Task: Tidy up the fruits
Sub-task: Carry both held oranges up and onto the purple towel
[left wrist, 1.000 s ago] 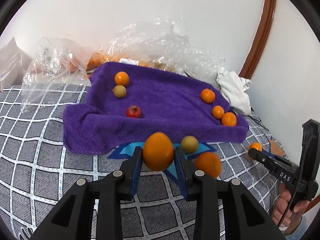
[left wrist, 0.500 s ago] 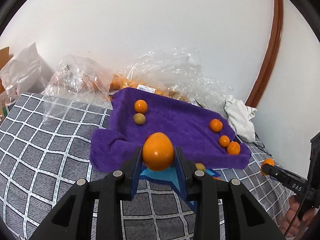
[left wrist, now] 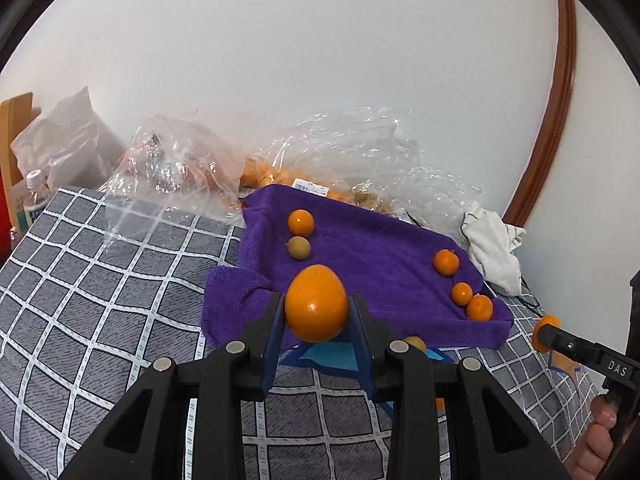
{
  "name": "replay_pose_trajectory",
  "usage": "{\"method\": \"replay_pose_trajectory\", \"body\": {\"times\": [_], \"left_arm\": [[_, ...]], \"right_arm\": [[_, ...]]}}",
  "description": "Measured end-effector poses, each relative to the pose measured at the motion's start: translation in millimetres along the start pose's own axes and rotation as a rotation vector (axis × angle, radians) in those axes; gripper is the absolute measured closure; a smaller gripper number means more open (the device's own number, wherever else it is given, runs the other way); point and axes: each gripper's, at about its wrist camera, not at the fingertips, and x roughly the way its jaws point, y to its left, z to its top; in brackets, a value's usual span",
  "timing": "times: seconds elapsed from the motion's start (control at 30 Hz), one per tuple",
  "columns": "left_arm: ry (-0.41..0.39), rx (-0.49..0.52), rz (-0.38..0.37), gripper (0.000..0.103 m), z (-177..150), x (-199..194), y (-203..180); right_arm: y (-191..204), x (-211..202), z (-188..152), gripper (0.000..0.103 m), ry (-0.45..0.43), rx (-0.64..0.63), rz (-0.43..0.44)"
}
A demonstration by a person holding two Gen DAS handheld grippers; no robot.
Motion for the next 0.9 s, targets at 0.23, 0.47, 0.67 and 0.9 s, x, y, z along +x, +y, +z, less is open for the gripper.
{"method": "replay_pose_trajectory", "body": {"times": [0.23, 0.47, 0.67, 0.9], "left_arm": [[-0.044, 0.019, 0.026, 0.073, 1.9, -11.1, -1.6], [-0.051, 0.045, 0.042, 0.073, 14.9, -17.4, -8.2], [-0.019, 0.071, 0.009, 0.072, 29.8, -24.3, -18.7], [0.014, 0.115, 0.049, 0.072, 53.7, -10.0, -25.8]], "right_arm": [[1.4, 0.5, -0.6, 0.072, 0.005, 0.001, -0.020], [6.1, -15.3, 24.4, 0.072, -0.002, -0.008, -0.018], [10.1, -2.8, 36.5, 0.072, -0.012, -0.008, 0.001], [18.3, 42.1, 54.0, 0.072, 0.076, -0.071, -0.018]]}}
